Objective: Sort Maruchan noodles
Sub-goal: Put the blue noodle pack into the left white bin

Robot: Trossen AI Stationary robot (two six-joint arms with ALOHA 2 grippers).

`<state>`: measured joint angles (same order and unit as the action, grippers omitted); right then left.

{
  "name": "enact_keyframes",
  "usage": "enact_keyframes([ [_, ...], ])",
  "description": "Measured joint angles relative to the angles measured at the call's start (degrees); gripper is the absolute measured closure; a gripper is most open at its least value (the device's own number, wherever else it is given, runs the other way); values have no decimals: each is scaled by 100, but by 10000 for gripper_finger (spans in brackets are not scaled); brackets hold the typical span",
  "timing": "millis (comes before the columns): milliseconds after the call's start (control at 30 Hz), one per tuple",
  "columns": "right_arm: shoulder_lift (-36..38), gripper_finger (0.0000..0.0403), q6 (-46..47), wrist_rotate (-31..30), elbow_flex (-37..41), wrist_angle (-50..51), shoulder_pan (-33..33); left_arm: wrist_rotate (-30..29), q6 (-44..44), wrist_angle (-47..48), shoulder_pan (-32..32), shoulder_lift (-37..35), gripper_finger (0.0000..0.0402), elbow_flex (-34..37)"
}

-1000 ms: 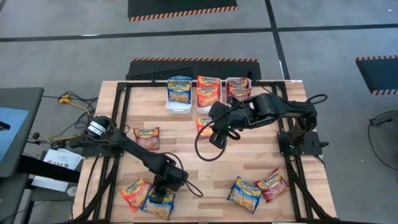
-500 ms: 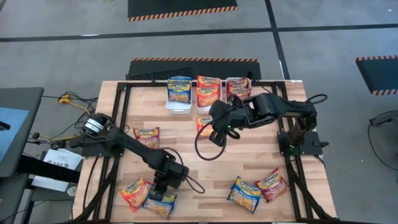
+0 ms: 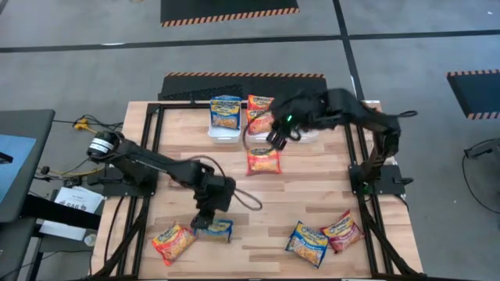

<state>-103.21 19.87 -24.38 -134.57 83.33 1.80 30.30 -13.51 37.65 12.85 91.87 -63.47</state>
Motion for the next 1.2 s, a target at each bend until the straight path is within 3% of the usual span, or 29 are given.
enact_keyframes([
  [600, 1003, 228, -1625, 8, -6, -328, 1505, -829, 655, 201, -2402, -1307, 401, -58],
  [1200, 1025, 228, -2196, 26, -3, -345, 2167, -1180, 1568, -889, -4718, -1339, 401, -58],
])
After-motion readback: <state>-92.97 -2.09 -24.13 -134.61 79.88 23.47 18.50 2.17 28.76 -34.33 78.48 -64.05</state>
